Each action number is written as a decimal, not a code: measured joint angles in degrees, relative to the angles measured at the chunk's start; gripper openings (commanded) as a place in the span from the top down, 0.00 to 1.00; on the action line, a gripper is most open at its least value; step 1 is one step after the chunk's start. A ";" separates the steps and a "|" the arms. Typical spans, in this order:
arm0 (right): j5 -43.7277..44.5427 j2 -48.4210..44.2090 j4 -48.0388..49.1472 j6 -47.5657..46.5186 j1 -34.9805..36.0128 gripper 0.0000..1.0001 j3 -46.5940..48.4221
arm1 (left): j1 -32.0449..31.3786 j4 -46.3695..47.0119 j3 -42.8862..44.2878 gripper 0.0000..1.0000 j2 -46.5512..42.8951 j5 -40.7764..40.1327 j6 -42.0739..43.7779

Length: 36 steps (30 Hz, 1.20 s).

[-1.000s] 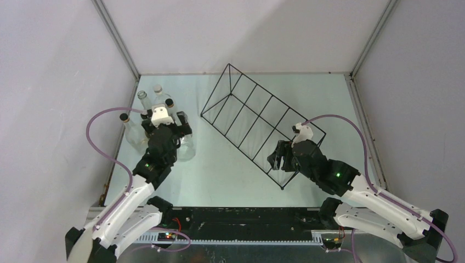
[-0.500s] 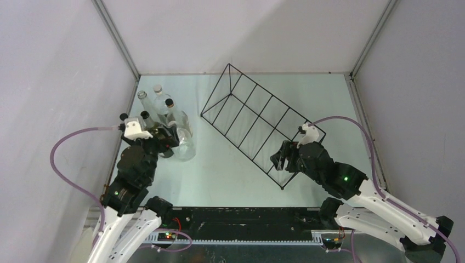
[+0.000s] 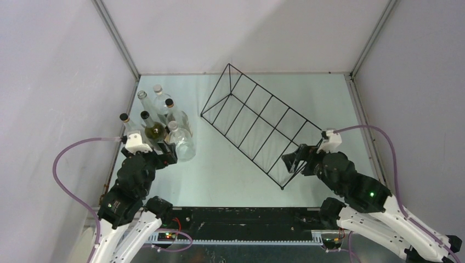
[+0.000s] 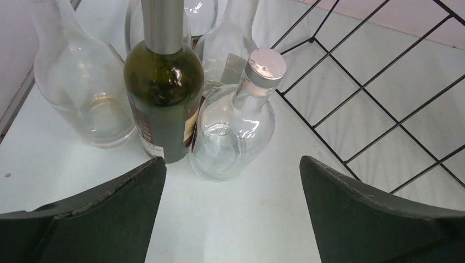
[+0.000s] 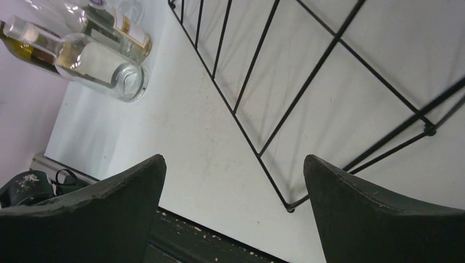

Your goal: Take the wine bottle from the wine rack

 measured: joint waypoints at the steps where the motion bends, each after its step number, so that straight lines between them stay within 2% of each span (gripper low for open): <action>1: 0.46 -0.92 -0.61 0.07 0.00 0.01 0.00 | 0.00 -0.28 0.00 0.00 -0.24 0.11 0.13; 12: 9.25 -11.91 -9.64 3.67 0.02 0.00 0.00 | 0.00 -0.74 -0.02 0.00 -3.13 0.59 0.59; 20: 12.83 -12.92 -13.66 6.08 0.02 0.00 0.00 | -0.11 -1.22 0.00 0.00 -3.06 0.39 0.59; 36: 14.38 -12.92 -16.06 8.22 0.02 0.00 0.00 | -0.46 -1.29 -0.02 0.00 -2.32 0.39 0.57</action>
